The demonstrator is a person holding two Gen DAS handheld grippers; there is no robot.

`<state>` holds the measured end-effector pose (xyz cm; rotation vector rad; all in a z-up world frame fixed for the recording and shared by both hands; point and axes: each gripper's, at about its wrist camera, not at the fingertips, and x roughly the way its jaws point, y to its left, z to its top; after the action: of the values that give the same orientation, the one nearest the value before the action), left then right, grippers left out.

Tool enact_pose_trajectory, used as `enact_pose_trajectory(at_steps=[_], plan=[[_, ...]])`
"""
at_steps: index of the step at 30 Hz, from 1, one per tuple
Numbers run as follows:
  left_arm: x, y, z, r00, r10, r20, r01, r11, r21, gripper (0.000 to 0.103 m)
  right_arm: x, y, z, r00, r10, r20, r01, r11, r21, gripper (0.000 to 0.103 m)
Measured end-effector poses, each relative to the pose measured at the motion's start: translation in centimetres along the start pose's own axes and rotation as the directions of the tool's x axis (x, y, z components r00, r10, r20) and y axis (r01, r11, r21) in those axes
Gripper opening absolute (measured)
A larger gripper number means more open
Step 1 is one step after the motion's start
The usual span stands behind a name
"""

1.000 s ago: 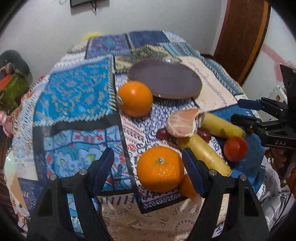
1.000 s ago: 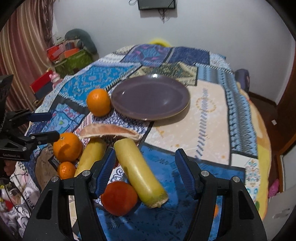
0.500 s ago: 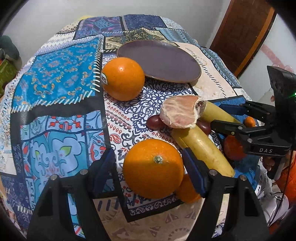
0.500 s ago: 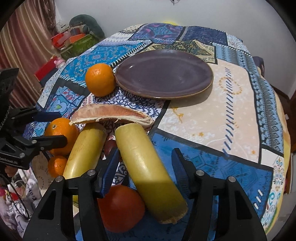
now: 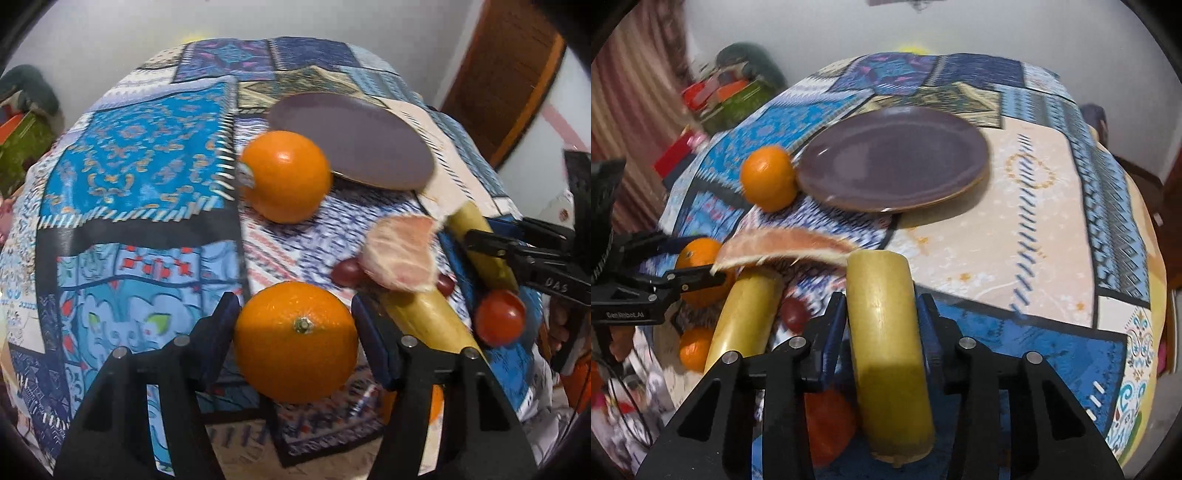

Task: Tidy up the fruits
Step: 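Grasp the large orange with the left gripper while the right gripper grasps a yellow corn cob, then carry the orange with the left gripper while the right gripper sets the corn cob on the plate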

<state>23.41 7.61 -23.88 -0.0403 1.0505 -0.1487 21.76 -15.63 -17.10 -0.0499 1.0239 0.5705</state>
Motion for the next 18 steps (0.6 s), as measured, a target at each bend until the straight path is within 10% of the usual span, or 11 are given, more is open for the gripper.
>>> enact_pose_trajectory(at_steps=[18], plan=[[1.2,0.3,-1.0,0.998,0.017,-0.060,-0.019,0.999,-0.030,0.065,0.8,-1.1,0.1,0.999,0.013,-0.036,-0.010,0.997,0.077,0.036]])
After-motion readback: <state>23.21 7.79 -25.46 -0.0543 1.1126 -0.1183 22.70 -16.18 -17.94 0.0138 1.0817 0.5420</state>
